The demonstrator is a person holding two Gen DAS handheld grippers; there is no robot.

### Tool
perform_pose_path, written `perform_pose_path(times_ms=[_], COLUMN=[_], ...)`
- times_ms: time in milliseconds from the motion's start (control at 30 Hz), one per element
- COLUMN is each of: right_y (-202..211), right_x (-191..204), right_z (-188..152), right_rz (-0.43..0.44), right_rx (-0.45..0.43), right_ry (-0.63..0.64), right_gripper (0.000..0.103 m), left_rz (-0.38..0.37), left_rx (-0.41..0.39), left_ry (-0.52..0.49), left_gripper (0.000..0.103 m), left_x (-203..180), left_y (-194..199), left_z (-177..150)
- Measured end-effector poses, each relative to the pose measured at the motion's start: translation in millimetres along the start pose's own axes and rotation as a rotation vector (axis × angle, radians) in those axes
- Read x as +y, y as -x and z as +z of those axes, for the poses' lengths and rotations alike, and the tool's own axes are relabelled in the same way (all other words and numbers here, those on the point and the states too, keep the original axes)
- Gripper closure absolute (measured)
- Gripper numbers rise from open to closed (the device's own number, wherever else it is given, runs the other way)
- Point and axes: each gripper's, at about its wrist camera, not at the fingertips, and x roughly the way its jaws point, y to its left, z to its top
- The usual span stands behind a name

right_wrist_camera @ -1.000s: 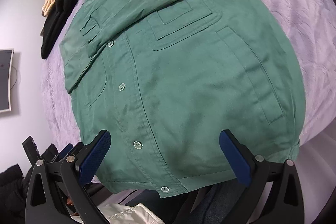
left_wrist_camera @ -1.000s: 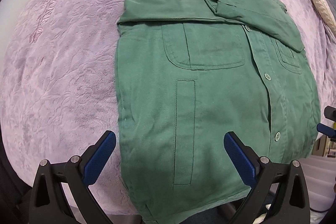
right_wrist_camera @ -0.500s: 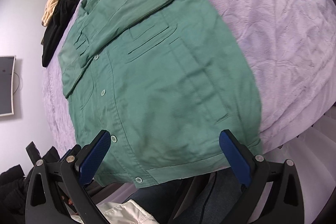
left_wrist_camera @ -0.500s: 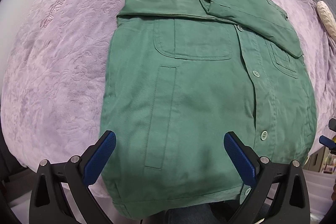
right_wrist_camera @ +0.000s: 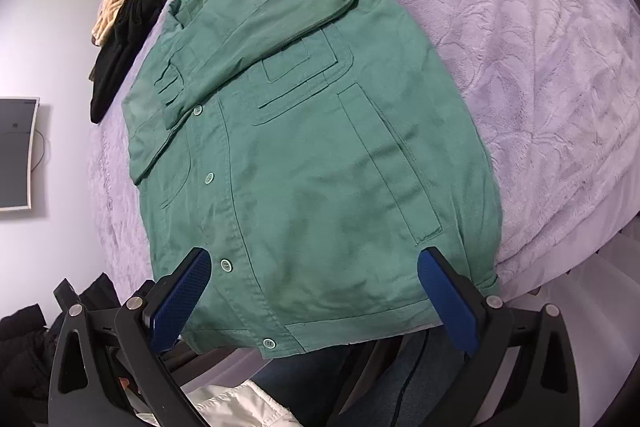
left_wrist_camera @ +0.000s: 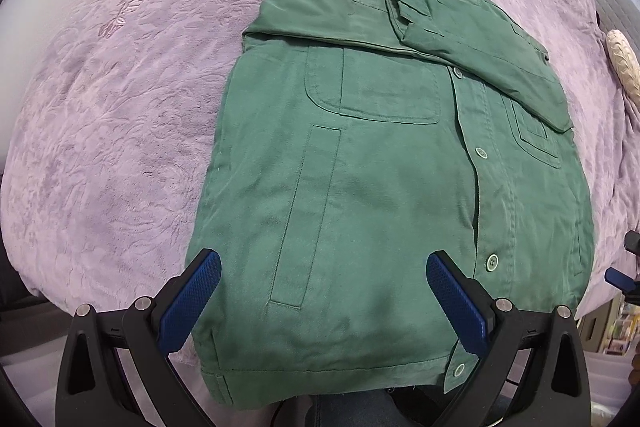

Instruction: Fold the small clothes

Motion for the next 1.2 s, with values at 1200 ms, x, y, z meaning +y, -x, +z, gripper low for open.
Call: perform_pose_path(times_ms=[1200], right_y=[-42.6], right_x=[-106.8], right_z=[-42.9], right_rz=[0.338], right_rx=[0.057], right_ry=[-0.107], right_gripper=[0.0], left_rz=[-0.148], left_rx=[0.176], left_ry=[0.103], left_gripper=[0.0], left_x=[66.1], left_y=[-50.7], left_z=[-59.5])
